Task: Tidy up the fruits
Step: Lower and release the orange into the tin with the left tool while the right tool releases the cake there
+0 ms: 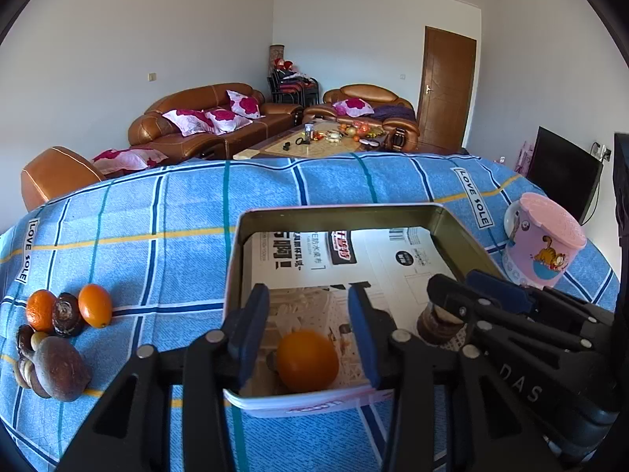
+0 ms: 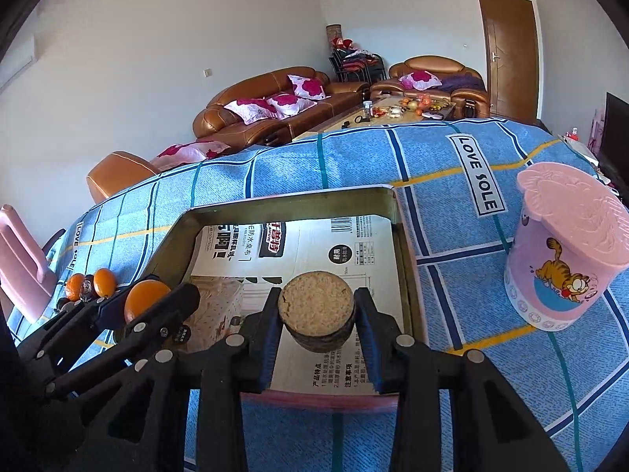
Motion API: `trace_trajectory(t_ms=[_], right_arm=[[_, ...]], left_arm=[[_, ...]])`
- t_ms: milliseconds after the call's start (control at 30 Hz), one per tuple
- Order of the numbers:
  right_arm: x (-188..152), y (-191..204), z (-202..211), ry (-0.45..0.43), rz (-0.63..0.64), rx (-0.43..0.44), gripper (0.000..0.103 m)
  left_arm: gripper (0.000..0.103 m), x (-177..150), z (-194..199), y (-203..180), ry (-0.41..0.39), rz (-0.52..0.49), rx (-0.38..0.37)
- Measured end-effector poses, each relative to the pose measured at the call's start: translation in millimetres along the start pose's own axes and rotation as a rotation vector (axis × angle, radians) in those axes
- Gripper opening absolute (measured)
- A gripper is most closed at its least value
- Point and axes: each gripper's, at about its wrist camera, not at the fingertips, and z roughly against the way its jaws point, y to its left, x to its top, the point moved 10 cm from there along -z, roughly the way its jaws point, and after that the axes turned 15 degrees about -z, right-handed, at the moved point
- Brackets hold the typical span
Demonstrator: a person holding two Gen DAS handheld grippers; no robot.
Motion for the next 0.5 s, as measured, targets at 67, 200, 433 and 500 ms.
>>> trace_trajectory(t_ms=[67, 200, 433, 500], right_arm=[[3, -2, 1, -0.012, -0.010, -0.005, 0.040], [11, -8, 9, -0.038, -0.075, 0.029, 0.042], [28, -11, 31, -0.157, -0.152, 0.100, 0.080], [30, -7, 37, -0.192, -0.135, 0.106, 0.081]], left_arm=[[0.068, 0, 3, 6, -0.007, 0.003, 0.035], [0.091, 4, 13, 16, -0.051, 0.041, 0.045], [0.103, 11, 28, 29, -0.108, 0.054, 0.088], [0.103, 9, 31, 31, -0.106, 0.026, 0.110]])
